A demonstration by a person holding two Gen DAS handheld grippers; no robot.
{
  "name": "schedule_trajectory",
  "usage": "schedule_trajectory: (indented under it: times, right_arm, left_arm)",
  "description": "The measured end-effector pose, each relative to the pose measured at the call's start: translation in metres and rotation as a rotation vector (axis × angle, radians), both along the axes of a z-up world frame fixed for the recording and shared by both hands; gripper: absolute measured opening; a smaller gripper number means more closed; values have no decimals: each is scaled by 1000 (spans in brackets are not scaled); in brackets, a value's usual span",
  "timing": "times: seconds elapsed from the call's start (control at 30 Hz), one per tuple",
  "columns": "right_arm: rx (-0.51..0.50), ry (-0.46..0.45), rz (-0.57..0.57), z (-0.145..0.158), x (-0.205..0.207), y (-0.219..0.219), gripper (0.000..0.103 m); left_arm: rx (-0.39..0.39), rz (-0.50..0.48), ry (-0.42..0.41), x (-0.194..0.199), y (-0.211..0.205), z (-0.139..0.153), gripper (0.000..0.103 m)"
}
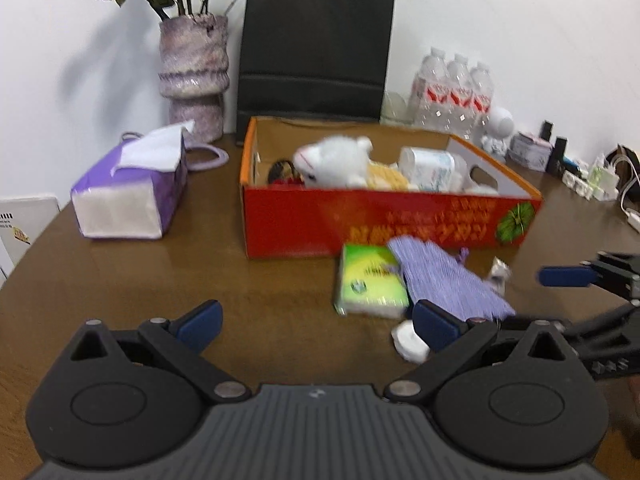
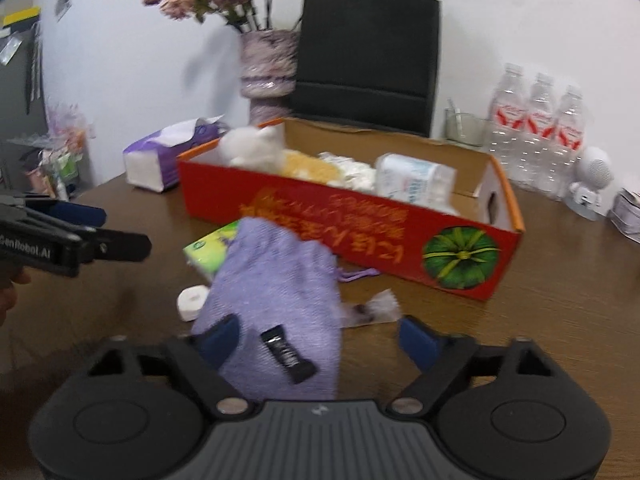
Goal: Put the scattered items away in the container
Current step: 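Grasp the clear wrapped candy with right gripper while left grasps small white round item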
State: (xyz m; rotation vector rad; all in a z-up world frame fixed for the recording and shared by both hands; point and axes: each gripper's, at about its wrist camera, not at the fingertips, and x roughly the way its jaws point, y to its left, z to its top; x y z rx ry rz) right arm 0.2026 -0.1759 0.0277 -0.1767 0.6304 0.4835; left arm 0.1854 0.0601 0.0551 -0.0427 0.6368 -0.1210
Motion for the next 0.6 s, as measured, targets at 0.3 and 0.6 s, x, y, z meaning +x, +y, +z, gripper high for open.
schedule_trajectory:
  times: [0.3, 0.6]
  right_arm:
    - [29, 33, 31, -6, -4, -2, 13]
    - [97, 31, -58, -3, 0, -33, 13]
  left_arm:
    - [14, -60, 36, 2, -24, -16, 103]
    - [92, -113, 15, 6, -44, -22, 92]
